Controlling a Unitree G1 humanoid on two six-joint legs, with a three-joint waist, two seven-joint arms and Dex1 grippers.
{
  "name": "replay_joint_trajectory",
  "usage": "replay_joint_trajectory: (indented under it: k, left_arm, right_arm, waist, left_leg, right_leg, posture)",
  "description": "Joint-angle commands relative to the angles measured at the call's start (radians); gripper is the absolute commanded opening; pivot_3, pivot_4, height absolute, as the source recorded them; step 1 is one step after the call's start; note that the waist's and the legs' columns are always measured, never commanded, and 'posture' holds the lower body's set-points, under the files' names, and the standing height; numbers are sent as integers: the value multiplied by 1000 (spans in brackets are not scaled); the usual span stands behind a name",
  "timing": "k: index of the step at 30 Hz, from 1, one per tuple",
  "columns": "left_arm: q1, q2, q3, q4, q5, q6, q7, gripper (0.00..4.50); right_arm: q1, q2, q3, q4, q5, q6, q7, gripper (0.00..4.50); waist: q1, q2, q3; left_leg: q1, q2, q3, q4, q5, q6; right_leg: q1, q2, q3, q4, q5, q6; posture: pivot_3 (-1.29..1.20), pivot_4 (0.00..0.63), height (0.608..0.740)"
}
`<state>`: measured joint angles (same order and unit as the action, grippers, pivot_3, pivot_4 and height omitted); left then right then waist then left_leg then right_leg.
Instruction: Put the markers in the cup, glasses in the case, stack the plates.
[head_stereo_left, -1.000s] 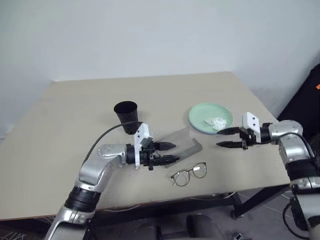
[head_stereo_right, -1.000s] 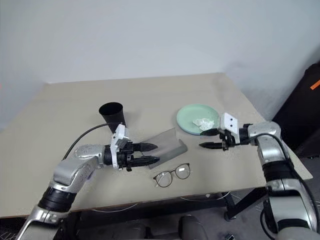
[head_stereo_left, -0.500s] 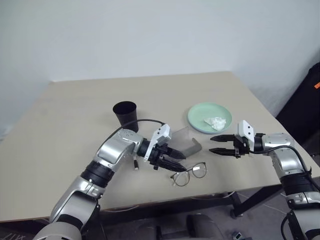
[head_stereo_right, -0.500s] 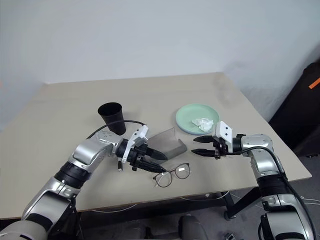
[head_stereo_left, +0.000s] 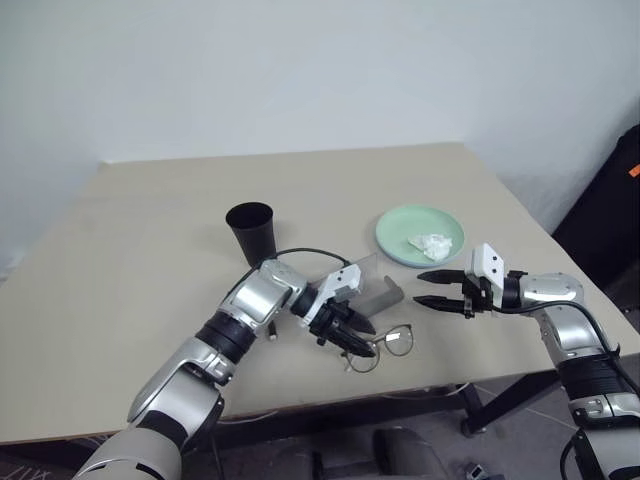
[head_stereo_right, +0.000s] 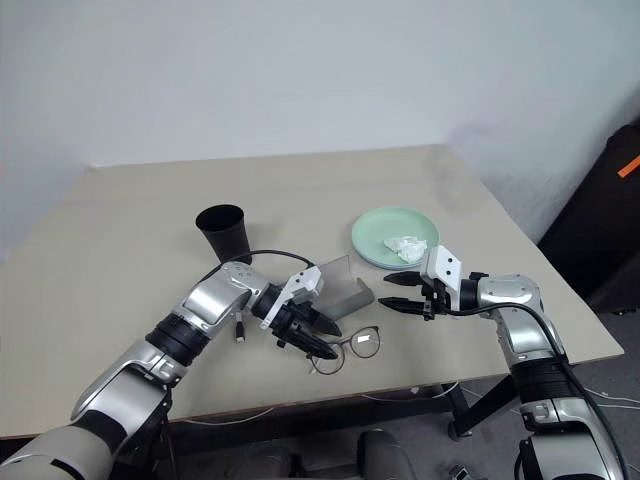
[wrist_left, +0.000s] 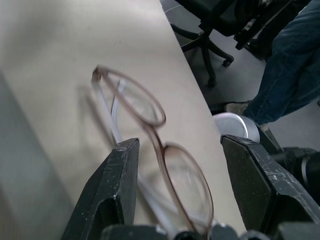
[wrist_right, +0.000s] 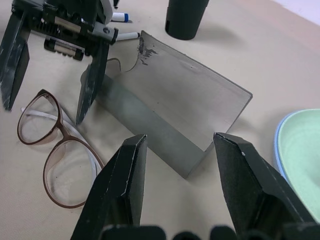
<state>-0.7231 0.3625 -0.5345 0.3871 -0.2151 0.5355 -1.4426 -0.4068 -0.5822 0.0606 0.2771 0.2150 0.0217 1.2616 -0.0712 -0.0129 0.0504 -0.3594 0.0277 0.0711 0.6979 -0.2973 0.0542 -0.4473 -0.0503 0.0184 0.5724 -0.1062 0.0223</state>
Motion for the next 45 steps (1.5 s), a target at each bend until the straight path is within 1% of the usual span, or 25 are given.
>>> replay_joint_trajectory:
  k: [1, 7, 10, 15, 25, 27, 28, 37, 45]
  left_arm:
    - [-20, -9, 3, 7, 20, -16, -4, 2725]
    - [-15, -15, -14, 17, 63, -36, -14, 2725]
    - [-14, -23, -9, 25, 70, -40, -12, 2131]
    - [-12, -36, 7, 25, 64, -30, -2, 441]
    - [-2, -35, 31, 22, 57, -30, 20, 441]
    - [-4, -38, 44, 23, 49, -25, 23, 73]
    - [-6, -40, 51, 24, 45, -23, 24, 26]
    - [-16, -49, 96, 21, 22, -10, 33, 26]
    - [-100, -64, 229, 22, -49, 19, 64, 26]
  right_arm:
    - [-5, -3, -18, -51, 29, 0, -17, 2285]
    - [-5, -2, -14, -50, 27, 1, -27, 2285]
    - [-8, -1, -13, -37, 24, -7, -28, 2324]
    - [-11, 0, -12, -19, 20, -19, -27, 2324]
    - [-27, 6, -4, 21, 11, -48, -24, 2324]
    - [-29, 7, -2, 29, 9, -54, -24, 2324]
    - [-31, 8, -1, 33, 9, -57, -24, 2324]
    - [-45, 8, -3, 68, 6, -81, -34, 2324]
    - [-72, -5, -16, 120, -10, -105, -64, 2324]
  waist:
    - [0, 0, 0]
    - [0, 0, 0]
    - [0, 0, 0]
    - [0, 0, 0]
    - [0, 0, 0]
    - [0, 0, 0]
    - [0, 0, 0]
    - [0, 0, 0]
    - [0, 0, 0]
  left_leg:
    - [0, 0, 0, 0, 0, 0]
    - [0, 0, 0, 0, 0, 0]
    - [0, 0, -1, 0, 0, 0]
    - [0, 0, 0, 0, 0, 0]
    - [0, 0, -1, 0, 0, 1]
    - [0, 0, -1, 0, 0, 1]
    - [0, 0, -1, 0, 0, 1]
    - [0, 0, -1, 0, 0, 1]
    - [0, 0, -1, 0, 1, 1]
  right_leg:
    - [0, 0, 0, 0, 0, 0]
    - [0, 0, 0, 0, 0, 0]
    - [0, 0, 1, 0, 0, 0]
    - [0, 0, 1, 0, 0, 0]
    - [0, 0, 1, 0, 0, 0]
    - [0, 0, 1, 0, 0, 0]
    - [0, 0, 1, 0, 0, 0]
    - [0, 0, 2, 0, 0, 0]
    - [0, 0, 2, 0, 0, 0]
  posture:
    - [0, 0, 740]
    - [0, 0, 740]
    - [0, 0, 740]
    - [0, 0, 740]
    - [0, 0, 740]
    - [0, 0, 740]
    - [0, 0, 740]
    - [0, 0, 740]
    - [0, 0, 740]
